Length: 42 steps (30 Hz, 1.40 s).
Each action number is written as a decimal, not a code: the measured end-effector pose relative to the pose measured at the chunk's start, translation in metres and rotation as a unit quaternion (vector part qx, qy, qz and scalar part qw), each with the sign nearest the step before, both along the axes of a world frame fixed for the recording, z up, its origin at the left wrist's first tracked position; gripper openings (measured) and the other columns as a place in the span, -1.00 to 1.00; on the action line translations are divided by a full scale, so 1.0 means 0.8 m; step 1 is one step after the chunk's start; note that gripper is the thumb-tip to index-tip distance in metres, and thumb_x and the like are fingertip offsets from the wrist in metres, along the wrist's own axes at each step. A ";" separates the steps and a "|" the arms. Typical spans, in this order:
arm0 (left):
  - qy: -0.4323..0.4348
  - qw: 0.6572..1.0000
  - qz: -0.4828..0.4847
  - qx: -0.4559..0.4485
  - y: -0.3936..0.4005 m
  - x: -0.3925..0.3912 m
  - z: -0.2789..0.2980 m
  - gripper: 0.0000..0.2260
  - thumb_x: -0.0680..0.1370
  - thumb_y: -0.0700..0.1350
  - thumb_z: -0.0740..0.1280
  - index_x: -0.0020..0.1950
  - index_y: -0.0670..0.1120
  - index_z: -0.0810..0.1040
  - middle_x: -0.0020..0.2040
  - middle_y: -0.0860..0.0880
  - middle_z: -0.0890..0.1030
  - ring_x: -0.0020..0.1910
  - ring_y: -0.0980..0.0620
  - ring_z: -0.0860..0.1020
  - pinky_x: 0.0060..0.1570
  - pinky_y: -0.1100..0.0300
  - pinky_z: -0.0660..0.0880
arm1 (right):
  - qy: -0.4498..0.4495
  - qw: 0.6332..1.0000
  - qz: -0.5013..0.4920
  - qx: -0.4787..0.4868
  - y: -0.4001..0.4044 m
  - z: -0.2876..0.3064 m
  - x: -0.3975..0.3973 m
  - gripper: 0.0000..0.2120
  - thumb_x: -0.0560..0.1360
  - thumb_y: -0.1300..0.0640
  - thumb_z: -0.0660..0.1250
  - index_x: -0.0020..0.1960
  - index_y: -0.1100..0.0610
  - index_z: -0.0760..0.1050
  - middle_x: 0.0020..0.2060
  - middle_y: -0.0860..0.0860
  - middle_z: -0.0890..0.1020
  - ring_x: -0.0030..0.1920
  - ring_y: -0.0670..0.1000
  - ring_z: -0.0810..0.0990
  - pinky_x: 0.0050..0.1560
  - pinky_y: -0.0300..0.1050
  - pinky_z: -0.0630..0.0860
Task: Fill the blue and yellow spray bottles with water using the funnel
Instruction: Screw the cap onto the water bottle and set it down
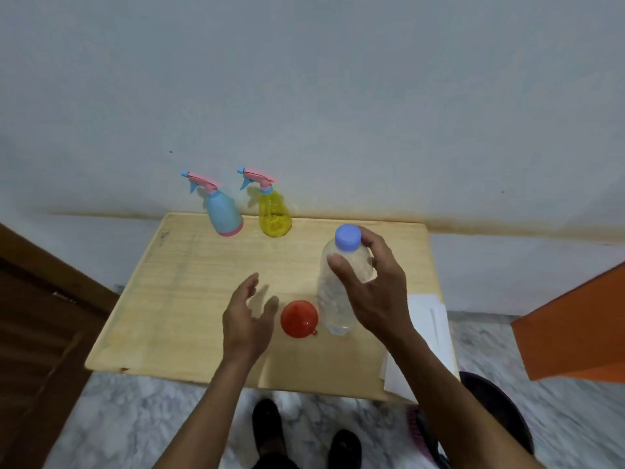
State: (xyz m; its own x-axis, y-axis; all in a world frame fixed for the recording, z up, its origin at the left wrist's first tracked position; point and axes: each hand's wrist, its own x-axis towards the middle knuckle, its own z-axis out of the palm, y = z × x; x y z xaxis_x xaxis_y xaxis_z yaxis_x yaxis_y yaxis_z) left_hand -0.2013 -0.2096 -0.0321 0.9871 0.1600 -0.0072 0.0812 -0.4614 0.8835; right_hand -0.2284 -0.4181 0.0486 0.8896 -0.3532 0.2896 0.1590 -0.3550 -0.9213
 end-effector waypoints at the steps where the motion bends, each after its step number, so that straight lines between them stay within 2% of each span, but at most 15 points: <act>1: 0.006 0.999 -0.025 0.047 0.001 -0.004 -0.017 -0.50 0.48 -0.05 0.50 0.39 -0.02 0.49 0.29 -0.02 0.58 0.26 0.00 0.55 0.21 0.00 0.53 | -0.008 1.000 -0.013 -0.004 0.006 -0.003 0.001 -0.55 0.46 -0.27 0.37 0.28 -0.13 0.48 0.20 -0.28 0.58 0.26 -0.08 0.55 0.26 -0.17 0.46; 4: 0.046 0.993 -0.075 0.079 -0.011 -0.013 -0.054 -0.46 0.45 0.11 0.47 0.38 -0.04 0.52 0.31 -0.04 0.58 0.26 -0.03 0.54 0.24 0.11 0.46 | -0.038 0.998 -0.052 0.000 0.022 -0.007 0.003 -0.58 0.48 -0.23 0.36 0.29 -0.13 0.42 0.20 -0.33 0.52 0.25 -0.14 0.53 0.24 -0.35 0.39; 8: 0.078 0.990 -0.084 0.076 -0.035 -0.005 -0.090 -0.57 0.48 0.09 0.44 0.30 -0.03 0.58 0.23 -0.03 0.63 0.21 -0.05 0.56 0.11 0.28 0.33 | -0.048 0.995 -0.083 0.026 0.034 -0.014 0.010 -0.60 0.52 -0.18 0.33 0.30 -0.09 0.42 0.22 -0.26 0.55 0.27 -0.24 0.51 0.26 -0.40 0.35; 11: 0.084 0.989 -0.078 0.092 -0.038 -0.001 -0.113 -0.66 0.52 0.02 0.45 0.27 -0.03 0.62 0.21 -0.05 0.65 0.19 -0.08 0.58 0.12 0.25 0.37 | -0.050 0.993 -0.099 0.047 0.035 -0.015 0.013 -0.60 0.54 -0.16 0.31 0.32 -0.04 0.43 0.24 -0.18 0.58 0.28 -0.26 0.51 0.25 -0.40 0.37; 13: 0.066 0.989 -0.079 0.109 -0.038 -0.001 -0.120 -0.69 0.54 0.05 0.41 0.22 -0.05 0.64 0.17 -0.06 0.67 0.16 -0.11 0.59 0.12 0.23 0.38 | -0.048 0.992 -0.105 0.047 0.036 -0.015 0.014 -0.61 0.55 -0.16 0.30 0.32 -0.05 0.43 0.21 -0.15 0.58 0.26 -0.30 0.50 0.23 -0.45 0.35; 18: 0.050 0.989 -0.085 0.112 -0.034 -0.001 -0.114 -0.55 0.51 0.20 0.25 0.16 -0.09 0.67 0.12 -0.07 0.69 0.11 -0.11 0.61 0.11 0.25 0.38 | -0.023 0.993 -0.115 0.035 0.038 -0.014 0.015 -0.63 0.55 -0.20 0.27 0.30 -0.11 0.42 0.20 -0.12 0.60 0.24 -0.30 0.50 0.21 -0.50 0.32; 20: 0.046 0.989 -0.089 0.110 -0.027 0.000 -0.106 -0.49 0.49 0.26 0.18 0.16 -0.07 0.67 0.11 -0.05 0.69 0.09 -0.08 0.62 0.10 0.26 0.40 | -0.015 0.992 -0.119 0.042 0.039 -0.009 0.014 -0.59 0.55 -0.21 0.26 0.31 -0.04 0.45 0.20 -0.08 0.62 0.24 -0.27 0.52 0.20 -0.51 0.32; 22: 0.039 0.990 -0.091 0.104 -0.018 0.006 -0.093 -0.50 0.49 0.26 0.20 0.15 -0.07 0.67 0.11 -0.05 0.69 0.08 -0.08 0.62 0.12 0.19 0.46 | -0.019 0.991 -0.127 0.041 0.039 -0.003 0.016 -0.49 0.56 -0.26 0.24 0.33 0.08 0.48 0.20 -0.04 0.62 0.22 -0.21 0.55 0.20 -0.50 0.34; 24: 0.025 0.990 -0.095 0.098 -0.010 0.022 -0.080 -0.61 0.50 0.15 0.33 0.14 -0.09 0.68 0.09 -0.07 0.70 0.07 -0.10 0.63 0.12 0.14 0.49 | -0.015 0.990 -0.137 0.035 0.035 0.000 0.019 -0.44 0.57 -0.30 0.20 0.34 0.11 0.48 0.20 -0.05 0.63 0.22 -0.13 0.57 0.24 -0.37 0.43; 28: -0.025 0.991 -0.095 0.096 -0.005 0.069 -0.060 -0.79 0.51 -0.08 0.48 0.10 -0.14 0.69 0.05 -0.11 0.71 0.03 -0.10 0.65 0.11 0.08 0.54 | 0.013 0.981 -0.180 0.077 0.021 0.012 0.036 -0.66 0.55 -0.23 0.22 0.24 -0.11 0.50 0.09 -0.25 0.63 0.17 -0.08 0.61 0.27 0.13 0.51; 31: -0.059 0.986 -0.119 0.100 -0.020 0.110 -0.047 -0.80 0.49 -0.14 0.51 0.09 -0.15 0.70 0.04 -0.10 0.71 0.01 -0.11 0.65 0.07 -0.01 0.58 | -0.014 0.974 -0.212 0.073 0.007 0.027 0.060 -0.75 0.58 -0.14 0.25 0.20 -0.08 0.52 0.04 -0.24 0.64 0.12 -0.05 0.62 0.24 0.24 0.52; 33: -0.072 0.986 -0.124 0.089 -0.039 0.135 -0.038 -0.80 0.48 -0.13 0.51 0.08 -0.15 0.70 0.03 -0.09 0.71 -0.01 -0.09 0.64 0.06 0.02 0.57 | -0.026 0.971 -0.227 0.065 -0.008 0.041 0.079 -0.78 0.60 -0.10 0.26 0.21 -0.09 0.51 0.04 -0.24 0.64 0.13 -0.08 0.61 0.24 0.20 0.52; 35: -0.091 0.985 -0.127 0.077 -0.060 0.154 -0.027 -0.82 0.48 -0.15 0.51 0.06 -0.16 0.70 0.01 -0.09 0.71 -0.04 -0.06 0.64 0.03 0.17 0.52 | -0.037 0.971 -0.231 0.054 -0.024 0.053 0.098 -0.77 0.60 -0.09 0.26 0.22 -0.09 0.50 0.06 -0.22 0.64 0.11 -0.13 0.60 0.23 0.16 0.52; 39: -0.113 0.980 -0.139 0.085 -0.113 0.198 -0.021 -0.82 0.48 -0.11 0.47 0.02 -0.17 0.70 -0.02 -0.10 0.72 -0.07 -0.05 0.65 -0.02 0.38 0.35 | -0.052 0.972 -0.226 0.039 -0.066 0.060 0.151 -0.72 0.61 -0.08 0.27 0.26 -0.02 0.51 0.10 -0.15 0.64 0.14 -0.08 0.60 0.25 0.14 0.52; 42: -0.096 0.981 -0.138 0.097 -0.146 0.225 -0.027 -0.79 0.50 -0.08 0.44 0.04 -0.17 0.70 0.00 -0.11 0.71 -0.04 -0.09 0.66 -0.02 0.39 0.33 | -0.051 0.976 -0.211 0.033 -0.097 0.054 0.185 -0.69 0.61 -0.06 0.27 0.29 0.04 0.51 0.15 -0.11 0.63 0.21 -0.09 0.58 0.29 -0.12 0.49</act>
State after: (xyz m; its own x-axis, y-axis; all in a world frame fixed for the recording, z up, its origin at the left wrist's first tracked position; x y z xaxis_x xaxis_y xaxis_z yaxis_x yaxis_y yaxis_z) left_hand -0.0213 -0.3267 -0.0536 0.9732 -0.1339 0.1869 -0.2297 -0.6035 0.7636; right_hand -0.0802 -0.4953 0.0919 0.6288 -0.7025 0.3332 0.1043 -0.3484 -0.9315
